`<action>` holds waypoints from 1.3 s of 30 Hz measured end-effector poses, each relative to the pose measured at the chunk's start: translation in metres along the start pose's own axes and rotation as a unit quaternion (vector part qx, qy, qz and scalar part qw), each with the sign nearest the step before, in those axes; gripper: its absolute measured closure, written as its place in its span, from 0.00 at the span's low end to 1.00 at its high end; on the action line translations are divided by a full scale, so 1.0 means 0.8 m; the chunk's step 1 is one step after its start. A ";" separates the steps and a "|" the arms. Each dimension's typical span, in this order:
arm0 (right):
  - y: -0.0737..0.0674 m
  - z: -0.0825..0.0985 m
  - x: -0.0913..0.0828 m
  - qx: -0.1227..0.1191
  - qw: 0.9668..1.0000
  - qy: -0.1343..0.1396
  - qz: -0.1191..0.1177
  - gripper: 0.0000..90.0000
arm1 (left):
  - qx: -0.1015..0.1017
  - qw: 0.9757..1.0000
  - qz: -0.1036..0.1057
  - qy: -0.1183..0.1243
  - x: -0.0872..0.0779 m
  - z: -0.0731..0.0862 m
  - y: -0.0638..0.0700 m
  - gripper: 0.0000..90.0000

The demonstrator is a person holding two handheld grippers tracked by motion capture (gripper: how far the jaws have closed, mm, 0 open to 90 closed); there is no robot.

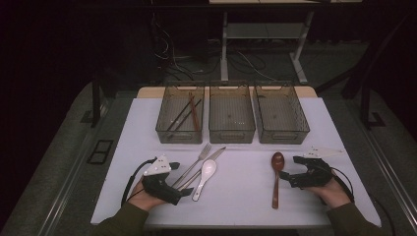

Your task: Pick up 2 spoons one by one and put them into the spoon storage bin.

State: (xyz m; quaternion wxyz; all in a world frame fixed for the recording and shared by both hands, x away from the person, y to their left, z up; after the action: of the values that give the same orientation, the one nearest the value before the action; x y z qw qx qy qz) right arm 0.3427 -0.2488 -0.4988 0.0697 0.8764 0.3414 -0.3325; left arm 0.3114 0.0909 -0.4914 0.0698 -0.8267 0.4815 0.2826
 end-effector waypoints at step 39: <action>-0.058 0.018 0.027 -0.058 0.991 -0.100 -0.070 0.99 | -0.001 1.000 0.000 0.002 0.000 -0.001 0.000 0.00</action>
State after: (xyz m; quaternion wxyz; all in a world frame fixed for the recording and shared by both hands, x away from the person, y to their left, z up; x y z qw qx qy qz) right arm 0.3165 -0.2067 -0.5184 0.1304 0.8071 0.4122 -0.4021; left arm 0.3119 0.0908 -0.4911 0.0682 -0.8274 0.4811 0.2817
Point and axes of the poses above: each handheld gripper's, and its own axes: x roughly forward along the jaws, z roughly out of its underside, y roughly to its right, the point moved 10 cm from there along x, roughly forward along the jaws, and after that the axes turned 3 degrees about -x, right-handed, at the moved point
